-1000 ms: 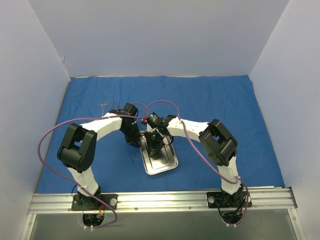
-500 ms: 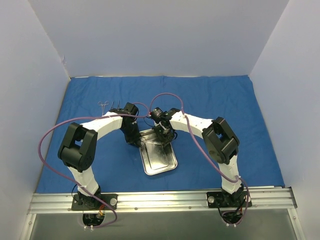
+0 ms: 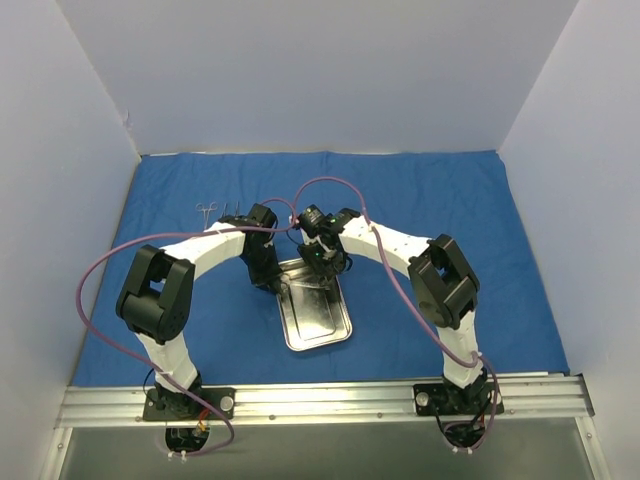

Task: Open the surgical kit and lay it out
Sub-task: Adjust the medical item in the container.

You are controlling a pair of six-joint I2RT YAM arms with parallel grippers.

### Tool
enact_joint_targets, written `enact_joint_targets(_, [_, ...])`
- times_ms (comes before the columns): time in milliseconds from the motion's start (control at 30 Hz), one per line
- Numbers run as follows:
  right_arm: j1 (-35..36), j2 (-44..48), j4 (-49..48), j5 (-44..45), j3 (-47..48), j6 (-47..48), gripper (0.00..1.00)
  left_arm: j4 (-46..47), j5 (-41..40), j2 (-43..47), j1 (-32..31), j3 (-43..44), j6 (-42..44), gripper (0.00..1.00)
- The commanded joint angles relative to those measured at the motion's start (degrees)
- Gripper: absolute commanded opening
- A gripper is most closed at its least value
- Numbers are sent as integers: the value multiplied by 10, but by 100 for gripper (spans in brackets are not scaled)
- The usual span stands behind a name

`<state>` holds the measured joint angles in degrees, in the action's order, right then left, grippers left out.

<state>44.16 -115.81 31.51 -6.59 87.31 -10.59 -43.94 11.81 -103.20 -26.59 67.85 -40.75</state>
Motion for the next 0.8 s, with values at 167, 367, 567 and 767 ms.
enact_joint_targets(167, [-6,-12,14,-7,33,52,38,-14,7,1,-1,26,27,11])
enact_joint_targets(367, [-5,-29,7,-18,30,58,42,-5,16,-1,-1,20,25,11])
enact_joint_targets(567, [5,-41,10,-20,15,50,37,-4,20,-2,0,25,23,11])
enact_joint_targets(767, [8,-45,7,-8,-21,36,30,0,22,-2,0,20,17,11])
